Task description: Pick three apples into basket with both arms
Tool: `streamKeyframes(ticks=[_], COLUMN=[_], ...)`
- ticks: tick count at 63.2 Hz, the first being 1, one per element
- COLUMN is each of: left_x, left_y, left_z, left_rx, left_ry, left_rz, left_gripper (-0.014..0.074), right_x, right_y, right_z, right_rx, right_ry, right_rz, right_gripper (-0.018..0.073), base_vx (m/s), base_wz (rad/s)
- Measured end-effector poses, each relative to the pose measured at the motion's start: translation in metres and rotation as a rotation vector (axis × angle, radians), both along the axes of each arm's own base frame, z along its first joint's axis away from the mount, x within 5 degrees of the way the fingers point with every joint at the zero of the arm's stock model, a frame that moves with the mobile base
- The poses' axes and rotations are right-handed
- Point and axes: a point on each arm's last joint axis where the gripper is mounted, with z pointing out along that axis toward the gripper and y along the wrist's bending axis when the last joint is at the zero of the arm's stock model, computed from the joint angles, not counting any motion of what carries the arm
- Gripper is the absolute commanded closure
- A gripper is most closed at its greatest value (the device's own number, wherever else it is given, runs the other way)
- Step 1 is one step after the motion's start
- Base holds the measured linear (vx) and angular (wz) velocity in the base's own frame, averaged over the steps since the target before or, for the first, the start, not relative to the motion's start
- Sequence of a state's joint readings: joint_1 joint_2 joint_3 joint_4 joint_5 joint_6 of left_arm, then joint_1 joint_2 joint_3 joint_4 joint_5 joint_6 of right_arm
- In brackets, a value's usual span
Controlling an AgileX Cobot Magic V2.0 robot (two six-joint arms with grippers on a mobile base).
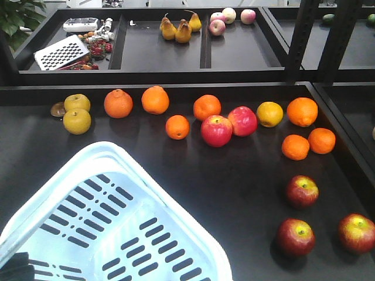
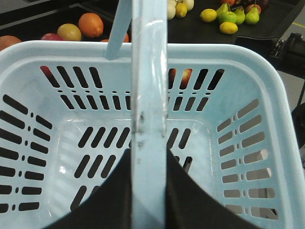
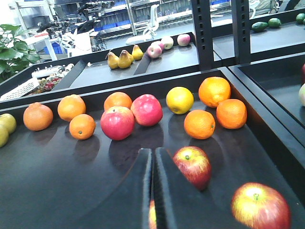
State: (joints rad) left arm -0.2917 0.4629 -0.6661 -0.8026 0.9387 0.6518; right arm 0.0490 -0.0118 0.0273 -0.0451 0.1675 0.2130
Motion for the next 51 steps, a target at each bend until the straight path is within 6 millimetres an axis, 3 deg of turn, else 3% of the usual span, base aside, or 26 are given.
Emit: streamKeyframes(ticks=[51], left_x=[0.0], left_y=[0.0], left_z=[0.0], left_rx=[0.0], left_ry=[0.0], left_rz=[0.0], left_gripper=[0.0603], right_x=[0.0], right_y=[0.0], right_z=[0.0], right_rx=[0.0], right_ry=[0.0], right_rz=[0.0], right_gripper=[0.0564], base_vx=[0.06], base_wz=[-0.03])
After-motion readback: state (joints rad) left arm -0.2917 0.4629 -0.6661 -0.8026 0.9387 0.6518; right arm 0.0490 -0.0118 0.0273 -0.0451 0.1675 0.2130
